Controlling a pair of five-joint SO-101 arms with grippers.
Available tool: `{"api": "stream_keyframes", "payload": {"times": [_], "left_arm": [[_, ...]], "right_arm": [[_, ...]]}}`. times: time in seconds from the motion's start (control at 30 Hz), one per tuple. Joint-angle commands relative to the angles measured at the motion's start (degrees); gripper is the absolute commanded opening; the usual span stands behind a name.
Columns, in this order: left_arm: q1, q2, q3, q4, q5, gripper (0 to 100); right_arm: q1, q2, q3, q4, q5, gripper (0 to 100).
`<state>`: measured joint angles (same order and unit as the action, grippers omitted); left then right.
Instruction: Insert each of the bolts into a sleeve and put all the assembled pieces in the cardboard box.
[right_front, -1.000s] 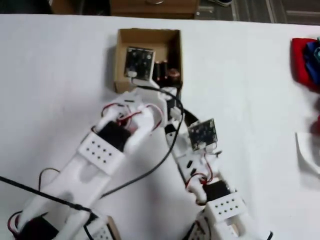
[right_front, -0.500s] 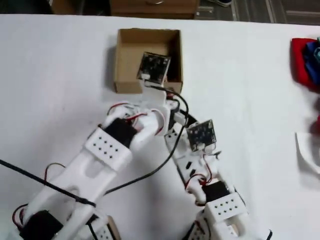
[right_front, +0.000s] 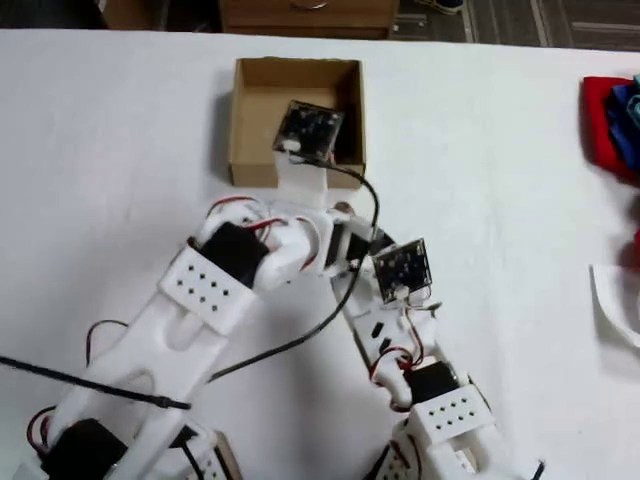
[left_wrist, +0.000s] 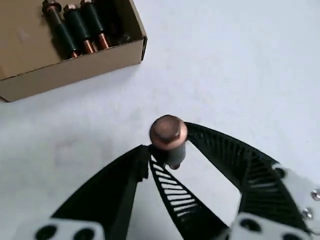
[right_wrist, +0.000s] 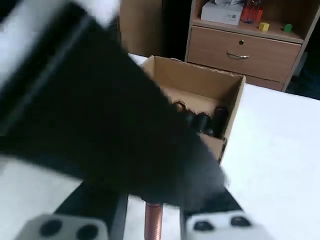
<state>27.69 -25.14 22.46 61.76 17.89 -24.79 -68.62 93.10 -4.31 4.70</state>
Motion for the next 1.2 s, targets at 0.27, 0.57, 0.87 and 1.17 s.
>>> {"api": "stream_keyframes", "payload": {"times": [0.27,0.57,0.87,1.17], "left_arm": [[-11.87,0.09,-24.84,16.0,-5.54,33],[-31.03,-0.09,-17.8,23.38,-27.6,33],[-40.18,0.18,-7.78,19.78,-28.4,33],[-47.47,0.09,1.45,15.91,-30.15,33]], "right_arm": [[-0.13,0.4,-0.88,-1.1,-0.97,2.1],[6.46,11.65,-28.84,27.12,-13.98,2.0],[6.29,59.21,-90.99,53.41,-11.34,2.0],[6.46,104.31,-158.59,62.46,-16.26,2.0]]}}
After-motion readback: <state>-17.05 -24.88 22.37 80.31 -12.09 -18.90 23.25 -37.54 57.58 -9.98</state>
